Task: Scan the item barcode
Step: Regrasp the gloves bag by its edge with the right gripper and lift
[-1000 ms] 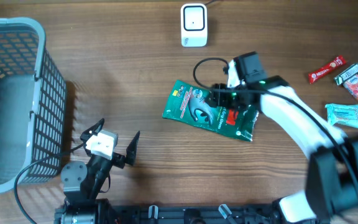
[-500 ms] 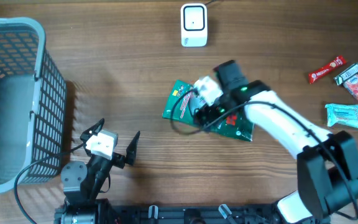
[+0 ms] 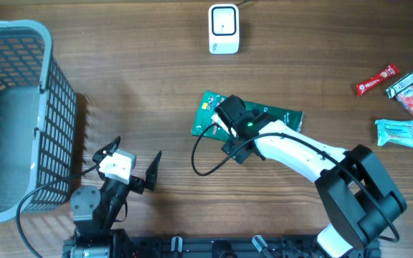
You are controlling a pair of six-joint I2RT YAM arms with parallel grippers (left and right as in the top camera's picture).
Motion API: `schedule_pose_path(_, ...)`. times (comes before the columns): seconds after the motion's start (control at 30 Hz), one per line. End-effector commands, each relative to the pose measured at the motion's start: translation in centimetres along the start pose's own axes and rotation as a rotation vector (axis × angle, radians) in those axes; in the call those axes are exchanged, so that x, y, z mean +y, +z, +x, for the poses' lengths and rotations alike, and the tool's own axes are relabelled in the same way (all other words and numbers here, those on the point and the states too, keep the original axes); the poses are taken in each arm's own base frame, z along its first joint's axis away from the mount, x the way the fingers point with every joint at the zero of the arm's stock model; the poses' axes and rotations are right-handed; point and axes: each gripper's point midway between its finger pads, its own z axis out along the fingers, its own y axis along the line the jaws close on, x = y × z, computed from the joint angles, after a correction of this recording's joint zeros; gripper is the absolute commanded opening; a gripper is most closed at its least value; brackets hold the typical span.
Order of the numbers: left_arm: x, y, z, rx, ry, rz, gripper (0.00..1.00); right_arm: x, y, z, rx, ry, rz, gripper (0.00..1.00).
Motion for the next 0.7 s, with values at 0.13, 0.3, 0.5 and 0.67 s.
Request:
schedule_pose_path(0.13, -0.2, 0.0, 0.1, -0.003, -0.008, 0.010, 1.00, 3.2, 4.5, 7.0, 0.219, 0.015, -0.149, 1.00)
schedule_pose_path(0.3, -0.2, 0.0, 0.1, -0.003, -0.008, 0.010, 1.00, 2.8, 7.3, 11.0, 0.371, 0.086, -0.145, 0.92)
schedule_pose_path(0.5, -0.2, 0.0, 0.1, -0.003, -0.008, 0.010, 1.00, 4.9, 7.6, 10.8, 0.325, 0.117, -0.362, 0.68)
schedule_pose_path(0.67, -0.2, 0.0, 0.1, -0.003, -0.008, 0.010, 1.00, 4.3, 7.1, 10.8, 0.357, 0.172, -0.353, 0.05)
